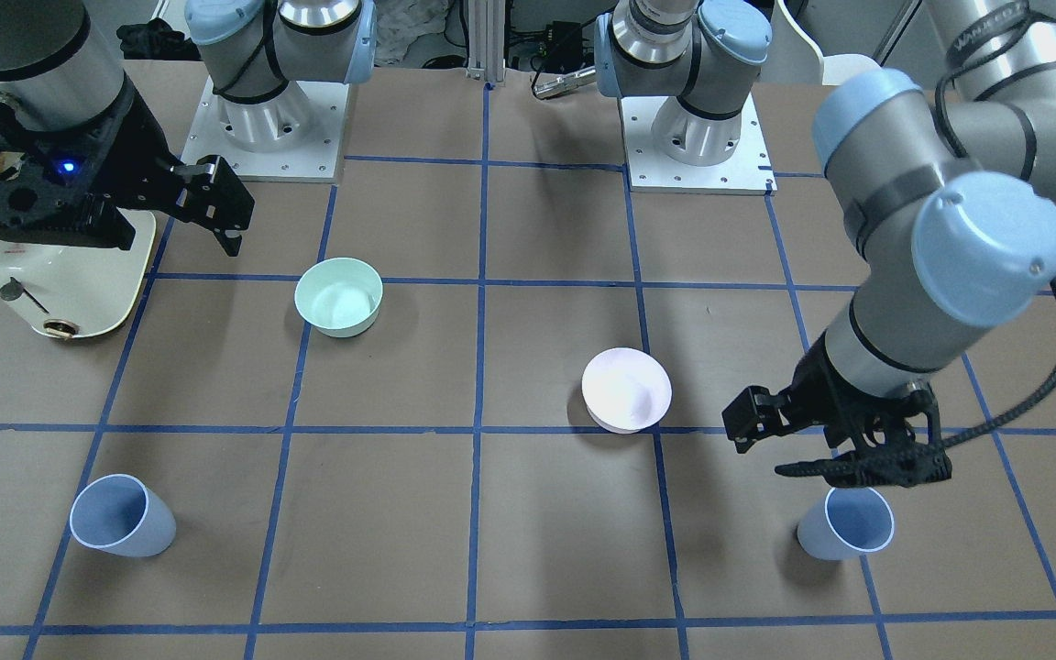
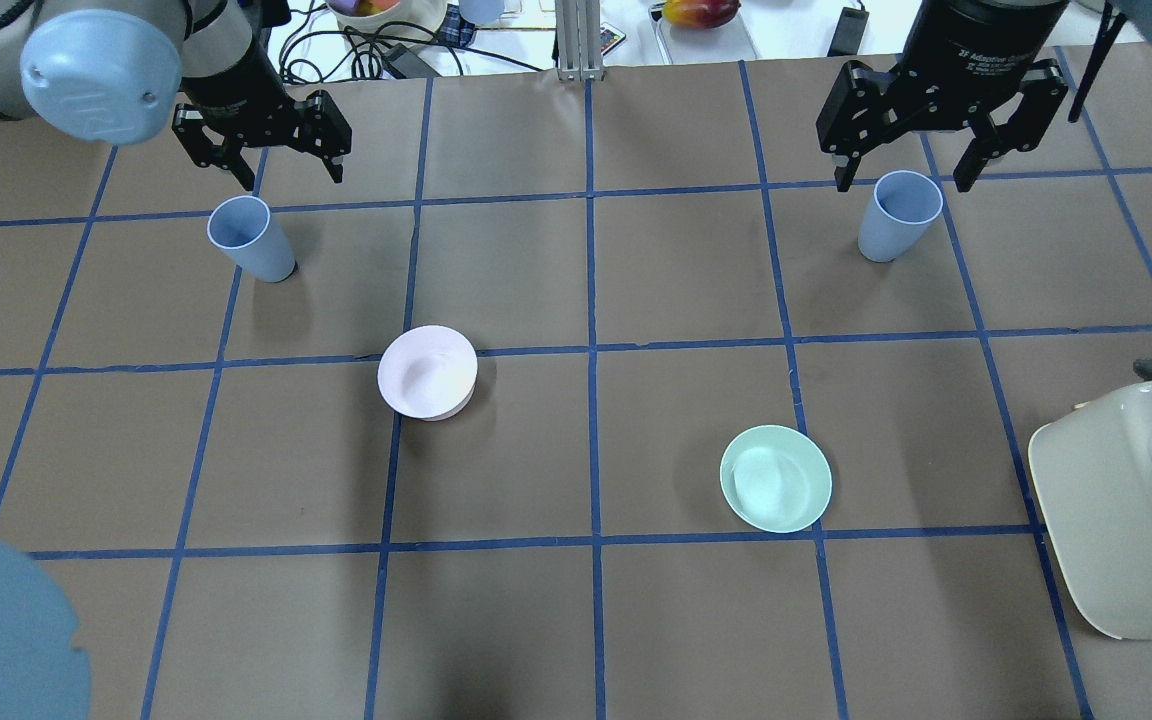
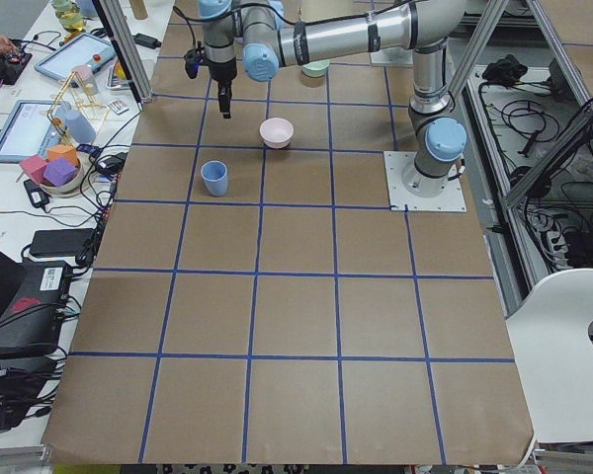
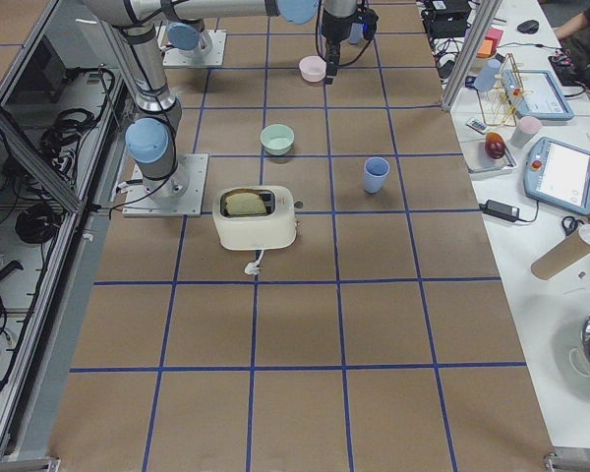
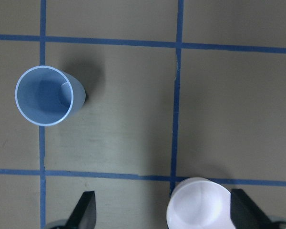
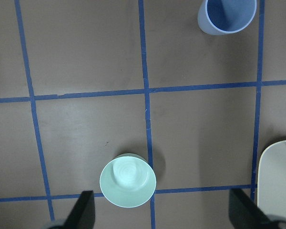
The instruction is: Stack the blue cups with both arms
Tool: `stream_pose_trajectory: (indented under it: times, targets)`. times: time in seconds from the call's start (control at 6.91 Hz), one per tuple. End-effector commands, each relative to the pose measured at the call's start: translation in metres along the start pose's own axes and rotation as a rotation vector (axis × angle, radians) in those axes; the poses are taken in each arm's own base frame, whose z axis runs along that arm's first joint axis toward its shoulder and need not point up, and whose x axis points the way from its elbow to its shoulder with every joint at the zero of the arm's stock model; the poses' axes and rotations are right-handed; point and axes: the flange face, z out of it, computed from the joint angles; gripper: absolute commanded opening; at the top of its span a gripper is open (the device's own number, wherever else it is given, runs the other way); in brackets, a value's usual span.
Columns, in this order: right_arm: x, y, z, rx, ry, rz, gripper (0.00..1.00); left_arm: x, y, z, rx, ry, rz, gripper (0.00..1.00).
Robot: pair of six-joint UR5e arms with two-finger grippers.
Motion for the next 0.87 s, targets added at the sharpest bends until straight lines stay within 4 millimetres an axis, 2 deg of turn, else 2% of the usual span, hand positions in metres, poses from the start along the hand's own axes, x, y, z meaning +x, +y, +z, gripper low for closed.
stream_pose_trajectory:
  times: [0.0, 0.29, 0.43, 0.58, 0.72]
  targets:
    - [0.002, 0.002, 0.002, -0.006, 0.013, -0.008, 1.00, -0.055, -0.034, 0.070, -0.007, -0.007, 0.024, 1.00]
    - [0.002, 0.003, -0.007, 0.015, -0.001, -0.005, 1.00, -0.063, -0.045, 0.102, -0.016, -0.026, 0.024, 0.97]
    - [0.002, 0.003, -0.020, 0.048, -0.005, -0.007, 1.00, -0.065, -0.046, 0.115, -0.034, -0.046, 0.024, 0.72]
    - [0.004, -0.001, -0.016, 0.047, 0.000, -0.007, 1.00, -0.065, -0.047, 0.119, -0.040, -0.044, 0.023, 0.38]
    - [0.017, -0.018, -0.006, 0.034, 0.011, 0.015, 1.00, -0.065, -0.049, 0.119, -0.027, -0.046, 0.019, 0.13]
